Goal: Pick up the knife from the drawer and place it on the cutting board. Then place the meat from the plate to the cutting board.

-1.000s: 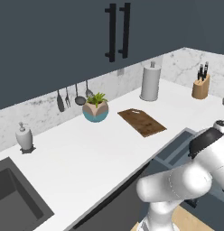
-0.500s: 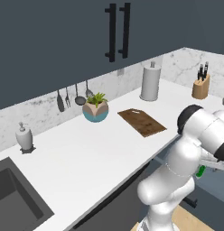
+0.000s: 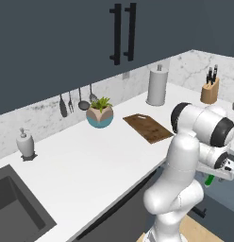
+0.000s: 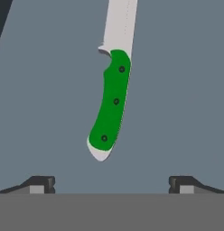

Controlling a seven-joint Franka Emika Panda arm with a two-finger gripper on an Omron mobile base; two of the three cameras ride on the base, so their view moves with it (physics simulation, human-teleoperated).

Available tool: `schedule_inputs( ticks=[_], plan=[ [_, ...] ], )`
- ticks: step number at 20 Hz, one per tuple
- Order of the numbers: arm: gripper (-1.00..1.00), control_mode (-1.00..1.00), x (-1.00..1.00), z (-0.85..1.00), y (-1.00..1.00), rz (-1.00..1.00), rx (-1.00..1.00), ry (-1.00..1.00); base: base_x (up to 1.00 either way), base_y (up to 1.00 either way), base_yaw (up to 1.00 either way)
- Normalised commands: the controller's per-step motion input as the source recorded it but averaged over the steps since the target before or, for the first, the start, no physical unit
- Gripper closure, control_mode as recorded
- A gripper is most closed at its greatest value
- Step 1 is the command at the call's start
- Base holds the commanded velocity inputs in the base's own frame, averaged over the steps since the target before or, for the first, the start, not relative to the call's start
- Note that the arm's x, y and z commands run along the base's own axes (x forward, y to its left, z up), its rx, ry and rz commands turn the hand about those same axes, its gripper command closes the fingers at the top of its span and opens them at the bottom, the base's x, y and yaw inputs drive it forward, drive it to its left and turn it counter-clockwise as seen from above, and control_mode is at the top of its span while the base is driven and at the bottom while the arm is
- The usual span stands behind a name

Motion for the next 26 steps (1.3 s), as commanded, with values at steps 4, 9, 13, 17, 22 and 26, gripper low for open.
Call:
schedule_inputs(
  ticks=[4,9,13,17,22,26],
  plan=[
    [-1.0,-1.0,0.22,-0.08,-0.21,0.0,0.1,0.06,0.0,0.0,0.0],
    [-1.0,-1.0,0.12,-0.01,-0.24,0.0,0.06,0.04,0.0,0.0,0.0],
    [-1.0,-1.0,0.15,-0.12,-0.06,0.0,0.0,0.02,0.0,0.0,0.0],
    [-1.0,-1.0,0.18,-0.31,0.0,0.0,0.0,0.02,0.0,0.0,0.0],
    [-1.0,-1.0,0.3,-0.35,0.01,0.0,0.0,0.05,0.0,0.0,0.0],
    [-1.0,-1.0,0.11,-0.26,0.0,0.0,0.0,0.03,0.0,0.0,0.0]
  ],
)
